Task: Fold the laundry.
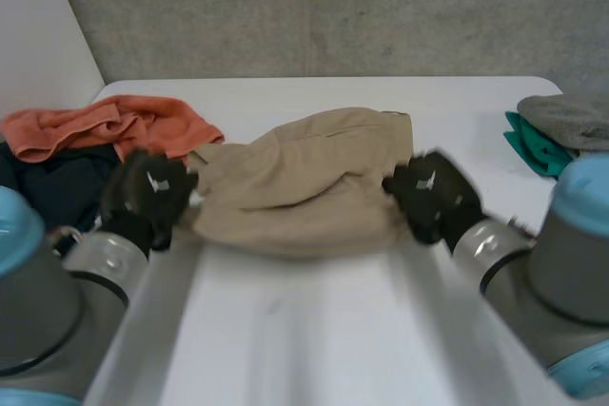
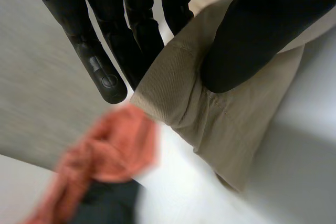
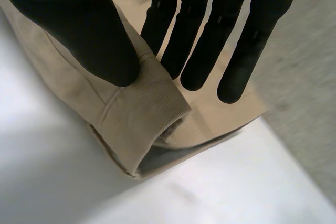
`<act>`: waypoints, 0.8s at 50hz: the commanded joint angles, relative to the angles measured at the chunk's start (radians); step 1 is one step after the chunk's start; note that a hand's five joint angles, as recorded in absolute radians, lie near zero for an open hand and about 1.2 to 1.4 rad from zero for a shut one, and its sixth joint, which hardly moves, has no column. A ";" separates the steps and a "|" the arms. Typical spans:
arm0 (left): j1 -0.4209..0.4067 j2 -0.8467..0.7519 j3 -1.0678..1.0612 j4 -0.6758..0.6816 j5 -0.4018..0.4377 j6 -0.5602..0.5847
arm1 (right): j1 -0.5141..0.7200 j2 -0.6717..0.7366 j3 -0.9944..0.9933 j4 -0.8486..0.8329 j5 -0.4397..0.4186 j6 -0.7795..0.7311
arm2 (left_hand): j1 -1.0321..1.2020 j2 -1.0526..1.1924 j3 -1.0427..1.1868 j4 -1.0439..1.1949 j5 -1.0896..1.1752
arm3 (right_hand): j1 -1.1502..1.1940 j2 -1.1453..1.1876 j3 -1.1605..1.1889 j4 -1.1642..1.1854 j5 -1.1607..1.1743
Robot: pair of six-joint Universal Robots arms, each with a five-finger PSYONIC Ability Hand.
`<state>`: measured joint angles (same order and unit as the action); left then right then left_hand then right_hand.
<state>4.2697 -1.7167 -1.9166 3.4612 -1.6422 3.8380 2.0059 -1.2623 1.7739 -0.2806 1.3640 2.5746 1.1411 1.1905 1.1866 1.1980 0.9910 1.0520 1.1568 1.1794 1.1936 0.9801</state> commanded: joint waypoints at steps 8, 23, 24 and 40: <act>-0.044 0.368 0.290 -0.433 0.035 -0.207 | -0.079 -0.279 -0.430 0.606 -0.032 0.070 | 0.255 0.206 0.210 0.198 0.231 | 0.344 0.239 0.217 0.203 0.242; 0.032 -0.122 0.462 -0.475 0.033 -0.225 | -0.062 0.110 -0.516 0.661 -0.020 0.025 | 0.255 0.206 0.210 0.198 0.231 | 0.344 0.239 0.217 0.203 0.242; 0.030 -0.148 0.484 -0.470 0.032 -0.225 | -0.059 0.135 -0.528 0.657 -0.016 0.032 | 0.255 0.206 0.210 0.198 0.231 | 0.344 0.239 0.217 0.203 0.242; 0.019 -0.307 1.125 -0.032 0.027 -0.230 | -0.012 0.302 -1.117 0.264 0.176 0.163 | 0.255 0.206 0.210 0.198 0.231 | 0.344 0.239 0.217 0.203 0.242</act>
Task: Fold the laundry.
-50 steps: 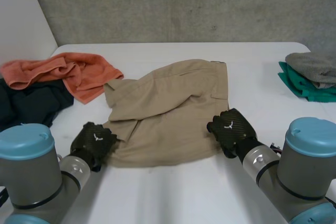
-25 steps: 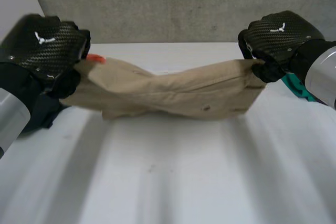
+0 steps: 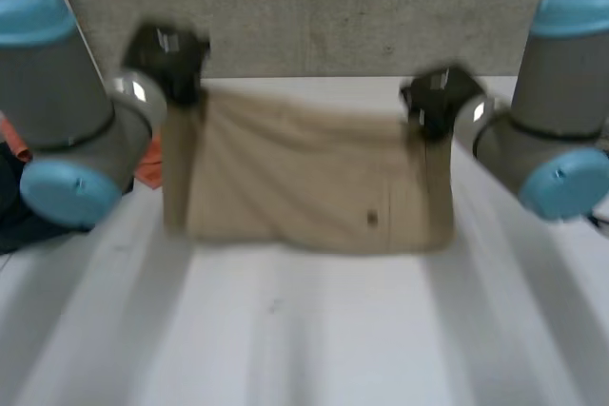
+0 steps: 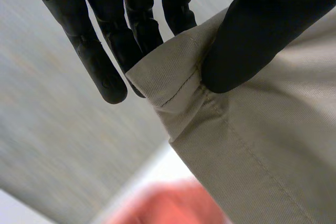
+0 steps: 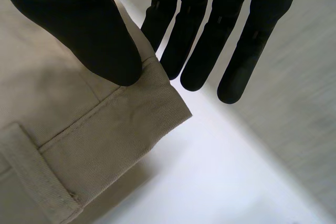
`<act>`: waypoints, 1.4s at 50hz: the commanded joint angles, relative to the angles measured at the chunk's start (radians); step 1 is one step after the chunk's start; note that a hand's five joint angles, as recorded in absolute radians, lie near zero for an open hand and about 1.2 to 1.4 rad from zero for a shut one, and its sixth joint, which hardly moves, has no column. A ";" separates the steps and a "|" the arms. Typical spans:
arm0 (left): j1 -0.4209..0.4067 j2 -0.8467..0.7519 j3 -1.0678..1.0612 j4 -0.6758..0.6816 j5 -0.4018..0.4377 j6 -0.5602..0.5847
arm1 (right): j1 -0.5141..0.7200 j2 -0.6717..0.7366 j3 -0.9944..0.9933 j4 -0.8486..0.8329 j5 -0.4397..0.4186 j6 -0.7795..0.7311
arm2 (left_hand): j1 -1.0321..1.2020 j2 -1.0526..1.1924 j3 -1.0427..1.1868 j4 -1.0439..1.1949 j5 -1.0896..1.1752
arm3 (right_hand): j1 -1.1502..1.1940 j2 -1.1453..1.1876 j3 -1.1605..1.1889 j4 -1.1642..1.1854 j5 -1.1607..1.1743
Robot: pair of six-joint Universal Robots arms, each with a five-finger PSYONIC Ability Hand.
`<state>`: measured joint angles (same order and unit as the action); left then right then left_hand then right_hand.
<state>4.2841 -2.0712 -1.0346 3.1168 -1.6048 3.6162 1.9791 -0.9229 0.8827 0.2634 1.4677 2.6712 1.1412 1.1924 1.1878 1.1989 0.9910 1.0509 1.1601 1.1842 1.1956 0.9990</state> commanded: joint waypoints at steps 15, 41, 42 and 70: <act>0.011 0.118 0.053 0.388 -0.020 -0.025 | 0.006 -0.080 -0.102 -0.561 0.051 0.038 | 0.255 0.204 0.208 0.197 0.231 | 0.345 0.236 0.212 0.201 0.223; -0.126 0.091 -0.602 0.226 -0.075 0.032 | -0.003 0.036 0.446 -0.359 -0.035 -0.126 | 0.255 0.204 0.208 0.197 0.231 | 0.345 0.236 0.212 0.201 0.223; -0.127 0.112 -0.617 0.214 -0.078 0.038 | -0.005 0.018 0.459 -0.349 -0.041 -0.128 | 0.255 0.204 0.208 0.197 0.231 | 0.345 0.236 0.212 0.201 0.223; -0.205 0.428 -0.791 -0.336 -0.037 0.110 | -0.040 -0.380 0.874 0.040 -0.191 -0.409 | 0.255 0.204 0.208 0.197 0.231 | 0.345 0.236 0.212 0.201 0.223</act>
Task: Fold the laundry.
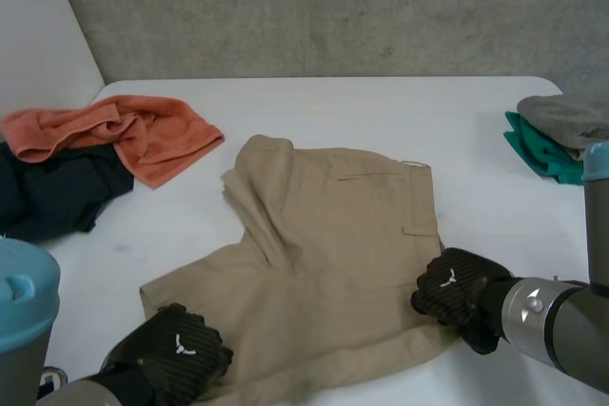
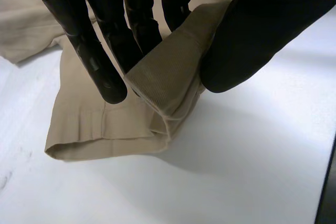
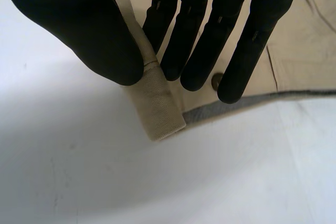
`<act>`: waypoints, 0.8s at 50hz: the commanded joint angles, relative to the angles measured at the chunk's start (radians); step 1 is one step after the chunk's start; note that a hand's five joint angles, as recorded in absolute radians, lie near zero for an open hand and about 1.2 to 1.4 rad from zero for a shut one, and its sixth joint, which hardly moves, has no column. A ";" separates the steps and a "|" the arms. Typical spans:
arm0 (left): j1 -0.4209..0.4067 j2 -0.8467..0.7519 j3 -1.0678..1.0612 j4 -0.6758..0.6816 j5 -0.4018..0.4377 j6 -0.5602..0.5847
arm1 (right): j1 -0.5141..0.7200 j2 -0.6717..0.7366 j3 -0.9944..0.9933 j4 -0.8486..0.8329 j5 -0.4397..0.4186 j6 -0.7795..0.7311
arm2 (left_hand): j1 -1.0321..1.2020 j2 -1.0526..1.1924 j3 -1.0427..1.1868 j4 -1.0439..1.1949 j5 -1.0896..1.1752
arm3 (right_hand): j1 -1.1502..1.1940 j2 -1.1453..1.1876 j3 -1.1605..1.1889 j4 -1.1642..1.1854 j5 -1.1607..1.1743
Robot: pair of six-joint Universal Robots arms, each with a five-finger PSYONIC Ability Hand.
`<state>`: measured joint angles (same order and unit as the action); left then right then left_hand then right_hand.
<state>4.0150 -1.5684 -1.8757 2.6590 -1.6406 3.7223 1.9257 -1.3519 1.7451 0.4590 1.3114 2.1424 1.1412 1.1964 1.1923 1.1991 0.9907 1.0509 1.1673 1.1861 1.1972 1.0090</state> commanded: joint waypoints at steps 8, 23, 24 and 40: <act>0.110 -0.101 0.127 0.183 0.021 -0.007 | 0.032 0.099 0.037 -0.236 0.005 0.192 | -0.837 -0.892 -0.888 -0.895 -0.861 | 0.345 0.229 0.210 0.199 0.213; 0.286 -0.389 0.374 0.375 0.160 -0.048 | 0.039 0.091 0.083 -0.336 0.008 0.237 | -0.558 -0.613 -0.609 -0.616 -0.582 | 0.345 0.229 0.210 0.199 0.213; 0.291 -0.406 0.385 0.366 0.162 -0.047 | 0.039 0.091 0.085 -0.336 0.008 0.237 | -0.555 -0.610 -0.606 -0.613 -0.579 | 0.345 0.229 0.210 0.199 0.213; 0.302 -0.644 0.464 0.550 0.243 -0.032 | 0.056 0.099 0.099 -0.353 0.008 0.241 | -0.458 -0.513 -0.509 -0.516 -0.482 | 0.345 0.229 0.210 0.199 0.213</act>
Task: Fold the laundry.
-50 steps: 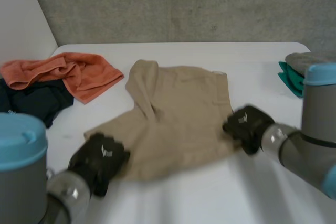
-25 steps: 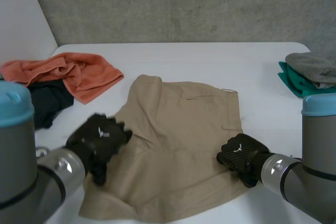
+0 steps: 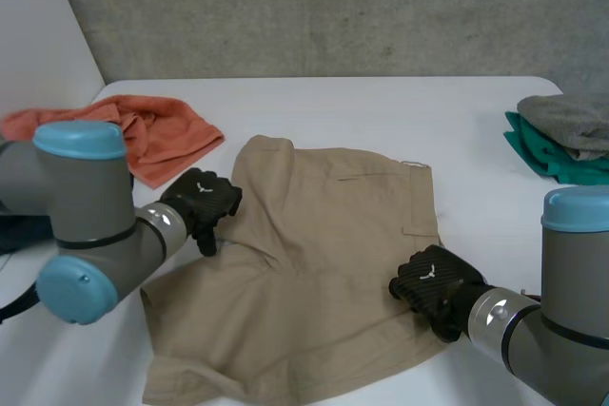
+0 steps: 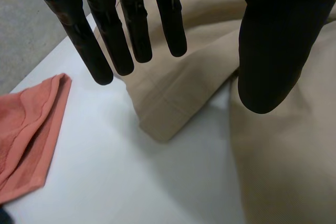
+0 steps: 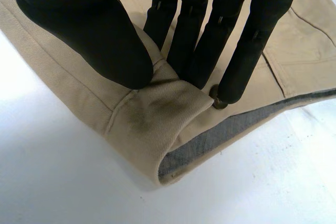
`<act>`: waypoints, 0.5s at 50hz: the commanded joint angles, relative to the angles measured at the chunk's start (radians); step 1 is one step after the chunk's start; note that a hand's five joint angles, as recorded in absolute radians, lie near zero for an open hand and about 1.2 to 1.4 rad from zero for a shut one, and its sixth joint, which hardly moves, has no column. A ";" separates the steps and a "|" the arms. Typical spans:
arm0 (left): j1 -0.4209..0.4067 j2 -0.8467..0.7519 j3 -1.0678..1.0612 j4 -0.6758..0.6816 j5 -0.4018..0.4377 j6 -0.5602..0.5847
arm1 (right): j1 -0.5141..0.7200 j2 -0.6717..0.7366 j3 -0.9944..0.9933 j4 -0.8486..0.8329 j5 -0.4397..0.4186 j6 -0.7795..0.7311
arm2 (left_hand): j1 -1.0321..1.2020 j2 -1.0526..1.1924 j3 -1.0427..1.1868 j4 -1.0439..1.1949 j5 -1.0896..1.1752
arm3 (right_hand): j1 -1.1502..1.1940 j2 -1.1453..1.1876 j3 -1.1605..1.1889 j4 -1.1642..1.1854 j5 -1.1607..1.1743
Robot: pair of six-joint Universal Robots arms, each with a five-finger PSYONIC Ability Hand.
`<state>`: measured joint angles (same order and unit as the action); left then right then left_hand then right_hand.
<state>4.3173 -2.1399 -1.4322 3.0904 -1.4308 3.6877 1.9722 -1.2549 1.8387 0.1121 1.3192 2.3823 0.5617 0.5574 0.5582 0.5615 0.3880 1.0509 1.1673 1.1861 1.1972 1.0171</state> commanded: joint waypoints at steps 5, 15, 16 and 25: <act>0.007 -0.124 0.049 0.148 0.026 0.006 | 0.010 0.002 0.013 -0.011 0.000 0.003 | 0.162 0.167 0.166 0.162 0.161 | 0.345 0.229 0.210 0.199 0.205; 0.009 -0.153 0.076 0.166 -0.069 0.089 | 0.010 0.000 0.019 -0.020 0.000 0.005 | 0.835 0.839 0.838 0.835 0.834 | 0.345 0.229 0.210 0.199 0.205; 0.004 -0.149 0.075 0.165 -0.100 0.106 | 0.010 0.000 0.019 -0.020 0.000 0.005 | 0.835 0.839 0.838 0.835 0.834 | 0.345 0.229 0.210 0.199 0.205; -0.014 -0.089 0.029 0.168 -0.317 0.296 | 0.031 0.000 0.014 -0.023 0.000 0.014 | 0.835 0.839 0.838 0.835 0.834 | 0.345 0.229 0.210 0.199 0.205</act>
<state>4.3117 -2.2665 -1.3676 3.2565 -1.6620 3.8888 1.9887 -1.2557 1.8565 0.0905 1.3192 2.3909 1.1419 1.1917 1.1877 1.1978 0.9757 1.0509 1.1673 1.1861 1.1973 1.0202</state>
